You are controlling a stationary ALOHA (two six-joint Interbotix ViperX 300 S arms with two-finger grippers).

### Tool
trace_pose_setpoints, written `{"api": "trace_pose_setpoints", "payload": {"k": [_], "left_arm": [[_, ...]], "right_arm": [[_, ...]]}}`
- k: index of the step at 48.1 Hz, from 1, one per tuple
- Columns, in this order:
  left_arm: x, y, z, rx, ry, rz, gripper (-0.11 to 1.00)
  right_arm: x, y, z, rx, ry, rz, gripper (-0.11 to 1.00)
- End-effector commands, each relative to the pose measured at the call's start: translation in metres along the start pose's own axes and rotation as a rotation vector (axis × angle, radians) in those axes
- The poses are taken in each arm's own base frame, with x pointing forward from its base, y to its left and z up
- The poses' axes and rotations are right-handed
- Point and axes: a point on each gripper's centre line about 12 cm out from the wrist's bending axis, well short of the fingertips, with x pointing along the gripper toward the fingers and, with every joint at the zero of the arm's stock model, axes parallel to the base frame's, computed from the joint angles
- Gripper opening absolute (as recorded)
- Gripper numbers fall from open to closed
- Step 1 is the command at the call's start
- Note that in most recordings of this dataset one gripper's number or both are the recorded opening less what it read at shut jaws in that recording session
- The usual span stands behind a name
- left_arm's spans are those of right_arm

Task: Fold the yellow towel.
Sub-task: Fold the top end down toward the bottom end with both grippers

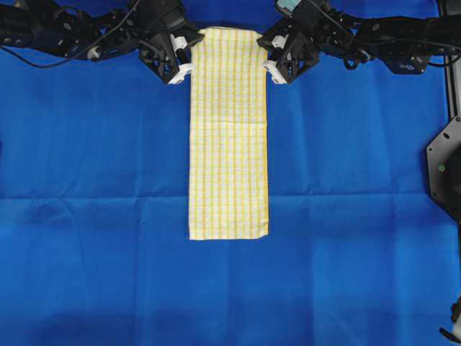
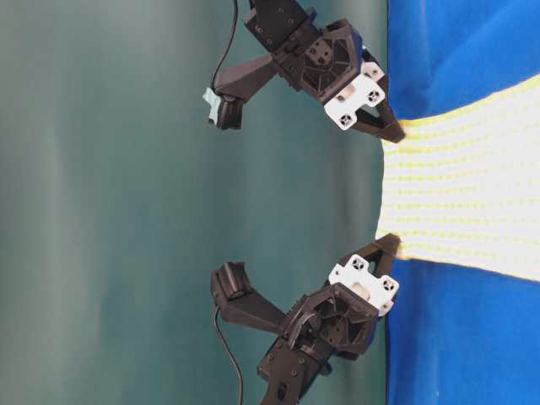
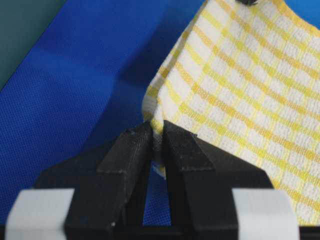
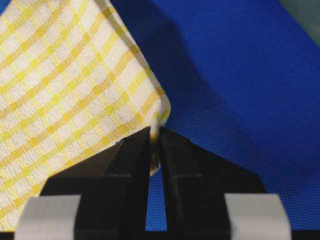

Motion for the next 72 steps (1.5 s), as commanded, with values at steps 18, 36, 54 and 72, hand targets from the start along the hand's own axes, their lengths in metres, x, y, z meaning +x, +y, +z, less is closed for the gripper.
{"api": "trace_pose_setpoints", "payload": {"k": [18,36,54,72], "left_arm": [[-0.02,-0.026,0.02,0.024,-0.056,-0.052,0.06],[-0.072,-0.08,0.009,0.049,-0.068,-0.182,0.06],[-0.111,-0.17,-0.018,0.088,-0.035,-0.411,0.06],[-0.135,-0.227,-0.031,0.144,-0.016,-0.556,0.06]], "right_arm": [[-0.026,0.02,0.006,-0.026,-0.038,0.045,0.05],[-0.07,0.072,-0.028,-0.097,-0.035,0.191,0.05],[-0.1,0.124,-0.07,-0.16,0.016,0.345,0.05],[-0.116,0.164,-0.101,-0.238,0.069,0.462,0.05]]}}
